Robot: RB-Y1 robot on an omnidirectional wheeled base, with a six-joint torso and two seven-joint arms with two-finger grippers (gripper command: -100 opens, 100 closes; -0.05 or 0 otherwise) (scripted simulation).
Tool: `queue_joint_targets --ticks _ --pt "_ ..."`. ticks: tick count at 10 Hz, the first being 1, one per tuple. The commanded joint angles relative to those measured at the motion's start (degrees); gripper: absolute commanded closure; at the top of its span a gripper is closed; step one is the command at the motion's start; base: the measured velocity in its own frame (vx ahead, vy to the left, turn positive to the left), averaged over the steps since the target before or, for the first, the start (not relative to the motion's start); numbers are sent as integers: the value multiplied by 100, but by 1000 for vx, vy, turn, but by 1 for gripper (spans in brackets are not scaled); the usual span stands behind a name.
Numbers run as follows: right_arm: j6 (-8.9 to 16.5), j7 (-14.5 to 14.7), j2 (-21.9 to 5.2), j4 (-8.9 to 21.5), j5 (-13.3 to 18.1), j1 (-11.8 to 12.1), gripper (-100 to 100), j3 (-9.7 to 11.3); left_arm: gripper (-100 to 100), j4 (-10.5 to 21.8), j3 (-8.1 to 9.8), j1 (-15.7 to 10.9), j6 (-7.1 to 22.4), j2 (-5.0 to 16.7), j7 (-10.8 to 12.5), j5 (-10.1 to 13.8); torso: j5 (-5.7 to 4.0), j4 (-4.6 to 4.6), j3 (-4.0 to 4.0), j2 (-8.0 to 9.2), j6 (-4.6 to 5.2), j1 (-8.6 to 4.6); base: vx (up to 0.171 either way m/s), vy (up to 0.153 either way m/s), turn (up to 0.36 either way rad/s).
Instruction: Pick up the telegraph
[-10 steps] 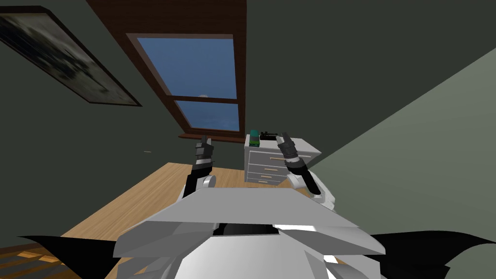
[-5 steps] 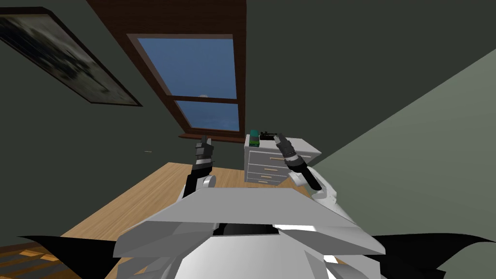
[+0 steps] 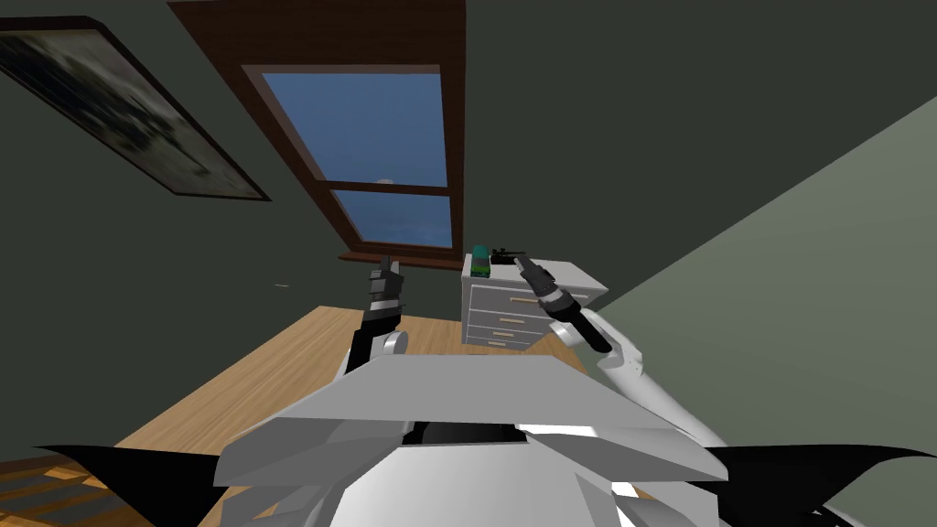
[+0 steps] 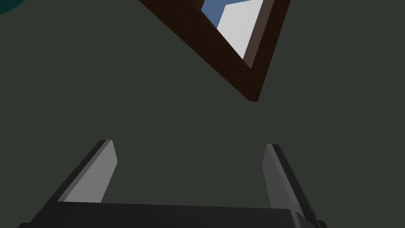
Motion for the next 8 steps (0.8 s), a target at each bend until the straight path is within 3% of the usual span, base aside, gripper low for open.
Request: queue_joint_targets --ticks 1,3,4,6,7,8 --pt "29 68 -286 118 48 -170 -100 85 0 0 0 0 0 0 0 0 0 0 0 0 0 0 -2 -3 20" --pt "29 68 -570 118 48 -170 -100 85 0 0 0 0 0 0 0 0 0 0 0 -1 -1 0 -1 -1 13" --pt "41 133 -778 242 94 -317 -100 166 0 0 0 0 0 0 0 0 0 0 0 0 0 1 -3 -1 33" --pt "41 133 -1068 242 94 -317 -100 166 0 0 0 0 0 0 0 0 0 0 0 0 0 1 -1 -1 13" --pt "51 198 -1274 371 142 -462 -100 251 0 0 0 0 0 0 0 0 0 0 0 0 1 1 -3 1 34" --pt "51 198 -1439 371 142 -462 -100 251 0 0 0 0 0 0 0 0 0 0 0 0 -1 2 -4 0 36"
